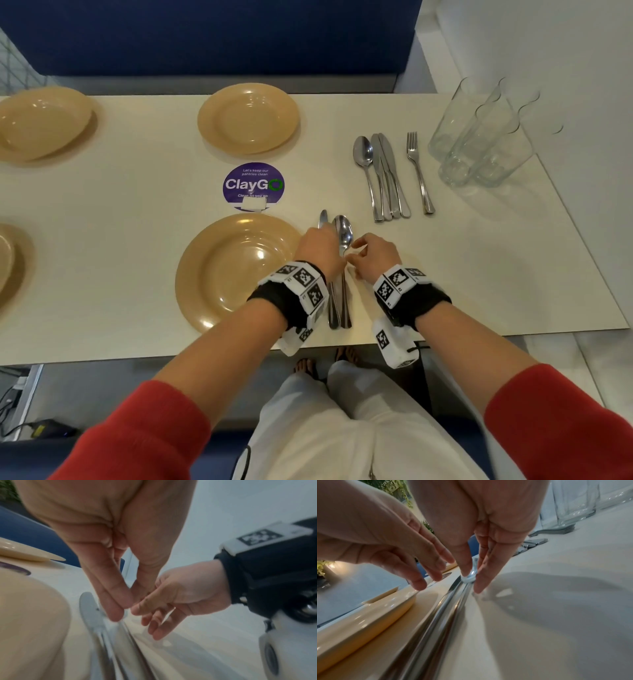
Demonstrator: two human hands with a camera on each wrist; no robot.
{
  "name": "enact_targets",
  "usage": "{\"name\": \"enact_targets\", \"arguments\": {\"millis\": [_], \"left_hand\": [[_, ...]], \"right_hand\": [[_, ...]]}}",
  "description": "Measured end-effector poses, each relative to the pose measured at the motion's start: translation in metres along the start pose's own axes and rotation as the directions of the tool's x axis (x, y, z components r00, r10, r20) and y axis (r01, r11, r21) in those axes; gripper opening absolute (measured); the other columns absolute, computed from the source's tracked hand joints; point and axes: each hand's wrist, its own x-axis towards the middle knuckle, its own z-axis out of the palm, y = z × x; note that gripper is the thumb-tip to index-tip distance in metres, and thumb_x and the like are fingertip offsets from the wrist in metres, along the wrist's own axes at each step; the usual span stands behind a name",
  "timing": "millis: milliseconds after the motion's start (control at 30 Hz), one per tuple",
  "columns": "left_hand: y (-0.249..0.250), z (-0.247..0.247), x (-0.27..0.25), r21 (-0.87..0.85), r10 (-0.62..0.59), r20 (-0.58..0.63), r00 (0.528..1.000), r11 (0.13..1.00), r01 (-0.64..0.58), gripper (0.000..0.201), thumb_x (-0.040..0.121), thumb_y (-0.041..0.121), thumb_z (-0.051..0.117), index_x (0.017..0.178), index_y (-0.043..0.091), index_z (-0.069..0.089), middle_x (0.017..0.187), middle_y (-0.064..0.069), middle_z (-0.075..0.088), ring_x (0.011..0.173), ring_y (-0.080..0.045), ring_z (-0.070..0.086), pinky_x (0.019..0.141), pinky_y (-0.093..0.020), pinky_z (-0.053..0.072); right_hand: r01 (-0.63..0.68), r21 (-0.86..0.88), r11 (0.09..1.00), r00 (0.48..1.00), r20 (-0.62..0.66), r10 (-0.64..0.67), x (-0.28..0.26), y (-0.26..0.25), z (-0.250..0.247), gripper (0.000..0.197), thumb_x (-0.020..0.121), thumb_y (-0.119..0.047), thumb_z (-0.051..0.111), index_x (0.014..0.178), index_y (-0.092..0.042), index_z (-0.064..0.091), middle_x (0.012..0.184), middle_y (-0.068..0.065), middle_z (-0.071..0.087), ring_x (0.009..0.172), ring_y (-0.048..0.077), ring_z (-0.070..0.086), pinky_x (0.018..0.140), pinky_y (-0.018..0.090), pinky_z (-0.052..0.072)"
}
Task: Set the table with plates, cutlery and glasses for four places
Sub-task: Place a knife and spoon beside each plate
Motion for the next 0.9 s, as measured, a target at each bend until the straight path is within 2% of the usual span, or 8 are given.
{"name": "enact_targets", "arguments": {"millis": [200, 333, 400, 467, 600, 667, 767, 900], "left_hand": [[0.028, -0.027, 0.051, -0.141, -0.005, -0.049, 0.999, 0.99, -0.002, 0.039, 0.086, 0.016, 0.059, 0.124, 0.008, 0.051, 0.115, -0.014, 0.062, 0.107, -0.029, 0.059, 0.083, -0.03, 0.046], [0.052, -0.028, 0.098, -0.177, -0.041, -0.013, 0.999, 0.984, 0.038, 0.031, 0.09, 0.017, 0.056, 0.119, 0.006, 0.053, 0.116, -0.012, 0.06, 0.107, -0.027, 0.058, 0.074, -0.026, 0.04], [0.062, -0.022, 0.122, -0.189, -0.09, 0.016, 0.996, 0.978, 0.091, 0.008, 0.091, 0.018, 0.055, 0.094, 0.01, 0.056, 0.102, -0.008, 0.06, 0.106, -0.027, 0.059, 0.071, -0.026, 0.039], [0.07, -0.013, 0.144, -0.184, -0.135, 0.044, 0.99, 0.973, 0.141, 0.023, 0.09, 0.022, 0.058, 0.072, 0.014, 0.046, 0.086, -0.004, 0.057, 0.103, -0.027, 0.062, 0.068, -0.024, 0.038], [0.077, 0.0, 0.171, -0.204, -0.198, 0.052, 0.979, 0.957, 0.204, 0.035, 0.088, 0.022, 0.061, 0.115, 0.003, 0.049, 0.113, -0.013, 0.058, 0.104, -0.029, 0.059, 0.068, -0.026, 0.038], [0.077, 0.001, 0.18, -0.223, -0.213, 0.058, 0.975, 0.95, 0.22, 0.03, 0.088, 0.017, 0.058, 0.112, 0.003, 0.05, 0.111, -0.013, 0.059, 0.102, -0.029, 0.059, 0.067, -0.026, 0.04], [0.073, 0.0, 0.191, -0.229, -0.222, 0.115, 0.968, 0.942, 0.243, 0.019, 0.088, 0.022, 0.06, 0.075, 0.008, 0.055, 0.078, -0.005, 0.062, 0.084, -0.026, 0.061, 0.055, -0.022, 0.041], [0.067, -0.006, 0.194, -0.282, -0.213, 0.187, 0.959, 0.923, 0.261, 0.031, 0.086, 0.033, 0.064, 0.092, 0.004, 0.071, 0.09, -0.008, 0.072, 0.085, -0.022, 0.068, 0.068, -0.025, 0.049]], "right_hand": [[-0.038, 0.006, 0.999, 0.994, -0.104, 0.038, 0.042, 0.006, -0.056, 0.027, 0.087, -0.018, 0.059, 0.113, -0.01, 0.059, 0.107, 0.013, 0.068, 0.097, 0.028, 0.065, 0.09, 0.036, 0.052], [-0.068, -0.066, 0.995, 0.986, -0.157, 0.057, 0.079, 0.01, -0.091, 0.024, 0.089, -0.015, 0.055, 0.111, -0.011, 0.062, 0.111, 0.012, 0.066, 0.103, 0.027, 0.061, 0.086, 0.028, 0.046], [-0.059, -0.115, 0.992, 0.986, -0.164, 0.04, 0.098, 0.006, -0.1, 0.025, 0.089, -0.013, 0.053, 0.111, -0.009, 0.063, 0.112, 0.012, 0.066, 0.105, 0.026, 0.06, 0.087, 0.027, 0.046], [-0.049, -0.178, 0.983, 0.989, -0.148, 0.022, 0.117, 0.0, -0.102, 0.027, 0.09, -0.013, 0.052, 0.114, -0.006, 0.063, 0.114, 0.013, 0.065, 0.106, 0.028, 0.06, 0.091, 0.031, 0.048], [-0.049, -0.282, 0.958, 0.997, -0.078, 0.028, 0.147, -0.004, -0.097, 0.027, 0.091, -0.012, 0.051, 0.117, -0.004, 0.056, 0.119, 0.014, 0.06, 0.108, 0.029, 0.058, 0.083, 0.03, 0.045], [-0.082, -0.292, 0.953, 0.996, -0.046, 0.071, 0.158, -0.001, -0.098, 0.027, 0.09, -0.012, 0.055, 0.116, -0.004, 0.053, 0.118, 0.013, 0.058, 0.108, 0.029, 0.057, 0.078, 0.029, 0.042], [-0.118, -0.308, 0.944, 0.993, -0.016, 0.119, 0.166, 0.0, -0.101, 0.009, 0.087, -0.014, 0.058, 0.09, -0.005, 0.057, 0.093, 0.011, 0.06, 0.092, 0.028, 0.061, 0.064, 0.026, 0.041], [-0.133, -0.376, 0.917, 0.99, 0.002, 0.144, 0.171, -0.004, -0.103, 0.037, 0.088, -0.017, 0.057, 0.055, -0.01, 0.041, 0.058, 0.003, 0.043, 0.054, 0.018, 0.046, 0.046, 0.024, 0.031]]}}
